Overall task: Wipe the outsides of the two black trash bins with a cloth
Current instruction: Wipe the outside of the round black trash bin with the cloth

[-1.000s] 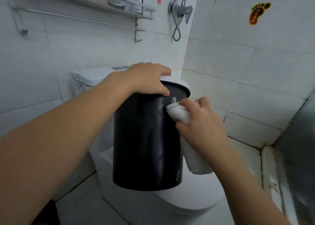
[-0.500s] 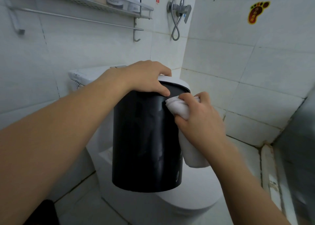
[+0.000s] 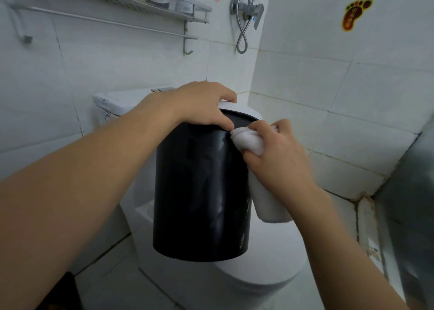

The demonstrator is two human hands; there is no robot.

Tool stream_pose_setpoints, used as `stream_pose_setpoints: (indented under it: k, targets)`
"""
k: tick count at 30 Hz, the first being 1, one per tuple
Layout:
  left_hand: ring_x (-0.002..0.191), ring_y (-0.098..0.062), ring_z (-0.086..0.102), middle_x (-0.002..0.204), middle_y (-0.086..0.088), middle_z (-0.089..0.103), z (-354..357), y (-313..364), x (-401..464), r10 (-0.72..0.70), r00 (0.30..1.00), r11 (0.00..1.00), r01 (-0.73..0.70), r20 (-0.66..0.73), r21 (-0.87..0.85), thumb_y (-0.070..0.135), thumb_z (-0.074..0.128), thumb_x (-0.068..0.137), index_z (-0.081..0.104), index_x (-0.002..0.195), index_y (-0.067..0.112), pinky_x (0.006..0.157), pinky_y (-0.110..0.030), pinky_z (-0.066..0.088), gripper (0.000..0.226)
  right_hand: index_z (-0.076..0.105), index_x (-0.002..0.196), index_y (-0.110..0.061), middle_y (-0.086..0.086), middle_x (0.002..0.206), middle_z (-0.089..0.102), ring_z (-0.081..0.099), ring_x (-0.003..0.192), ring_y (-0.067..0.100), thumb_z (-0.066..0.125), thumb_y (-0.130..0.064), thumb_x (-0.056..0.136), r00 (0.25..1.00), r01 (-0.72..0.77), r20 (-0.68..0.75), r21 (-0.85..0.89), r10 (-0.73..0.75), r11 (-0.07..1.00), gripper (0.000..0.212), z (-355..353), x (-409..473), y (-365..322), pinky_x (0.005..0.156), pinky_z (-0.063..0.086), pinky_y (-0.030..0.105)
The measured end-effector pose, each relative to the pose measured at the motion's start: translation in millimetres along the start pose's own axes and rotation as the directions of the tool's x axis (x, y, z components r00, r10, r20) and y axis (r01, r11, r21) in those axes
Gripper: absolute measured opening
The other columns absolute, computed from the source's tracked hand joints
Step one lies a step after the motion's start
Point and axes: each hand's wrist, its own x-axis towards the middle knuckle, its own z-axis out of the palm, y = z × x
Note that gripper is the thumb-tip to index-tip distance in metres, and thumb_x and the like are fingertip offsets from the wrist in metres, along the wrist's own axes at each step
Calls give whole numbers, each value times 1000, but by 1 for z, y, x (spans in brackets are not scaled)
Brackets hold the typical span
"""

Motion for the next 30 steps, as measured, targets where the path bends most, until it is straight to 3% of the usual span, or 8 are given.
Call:
stream_pose_setpoints:
  k: [9,15,24,30]
  targets:
    - [86,-18,53,82,20,53,3,-3,7,-29,999,999,28,-14,-30,45,76,75,57,92,38,72,-32,40,27,49,115,-43,-8,107,34,43,75,18,59,-34,82,997,28,73,-39,-25,999,36,1,-19,4,57,34,29]
    - [84,-16,56,84,15,58,6,-3,16,-32,999,996,31,-18,-81,42,78,74,58,86,35,71,-32,43,24,51,116,-41,-7,111,38,44,78,18,58,-34,83,999,3,49,-15,-2,1000,35,0,-12,9,60,35,29]
    - [86,-18,55,84,15,56,10,-1,22,-32,999,998,31,-24,-61,45,76,75,59,92,35,72,-33,42,26,52,116,-39,-4,112,40,52,84,23,60,-33,82,1000,-7,7,14,7,1000,35,4,-4,16,64,39,32]
    - [85,-17,57,83,14,58,9,-2,21,-34,999,998,34,-7,-60,44,76,75,61,95,33,76,-35,47,28,49,117,-42,-6,109,39,47,79,19,60,-35,81,993,53,111,-73,-44,996,38,-2,-16,15,62,38,30]
